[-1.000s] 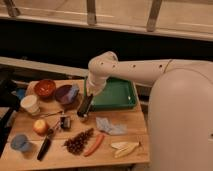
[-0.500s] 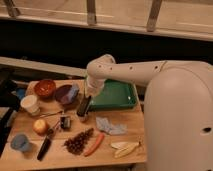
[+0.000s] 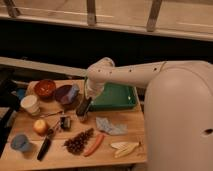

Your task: Place eraser in metal cup

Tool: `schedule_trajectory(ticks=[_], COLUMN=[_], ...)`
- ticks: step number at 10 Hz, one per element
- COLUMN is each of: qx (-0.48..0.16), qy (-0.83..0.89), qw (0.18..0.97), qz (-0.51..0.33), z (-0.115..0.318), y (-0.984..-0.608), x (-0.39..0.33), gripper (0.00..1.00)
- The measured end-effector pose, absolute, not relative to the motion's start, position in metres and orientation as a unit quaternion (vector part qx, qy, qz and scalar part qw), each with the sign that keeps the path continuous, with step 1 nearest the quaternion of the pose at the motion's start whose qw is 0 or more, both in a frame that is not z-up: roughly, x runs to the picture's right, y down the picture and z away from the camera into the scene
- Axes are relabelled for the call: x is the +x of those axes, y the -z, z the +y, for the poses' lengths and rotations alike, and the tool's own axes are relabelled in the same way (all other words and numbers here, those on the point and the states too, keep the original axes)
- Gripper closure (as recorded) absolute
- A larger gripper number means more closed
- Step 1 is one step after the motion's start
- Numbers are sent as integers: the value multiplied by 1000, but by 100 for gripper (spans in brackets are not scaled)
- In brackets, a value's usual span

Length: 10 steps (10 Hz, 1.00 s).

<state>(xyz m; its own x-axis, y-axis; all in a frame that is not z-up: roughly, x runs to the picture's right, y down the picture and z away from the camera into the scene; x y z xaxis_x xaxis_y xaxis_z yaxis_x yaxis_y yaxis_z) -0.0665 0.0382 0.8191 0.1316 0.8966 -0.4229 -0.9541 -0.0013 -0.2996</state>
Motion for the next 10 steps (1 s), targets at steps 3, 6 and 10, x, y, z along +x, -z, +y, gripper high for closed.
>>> schedule_trajectory(ticks=[3,6,10], qx=[-252,-248,-258], qy=[-661,-662,-654], qw=[705,707,710], qz=[41,35,33], z=[41,39,39], y=[-811,-806,-804], x=[-61,-61,-70], gripper=[100,100,97])
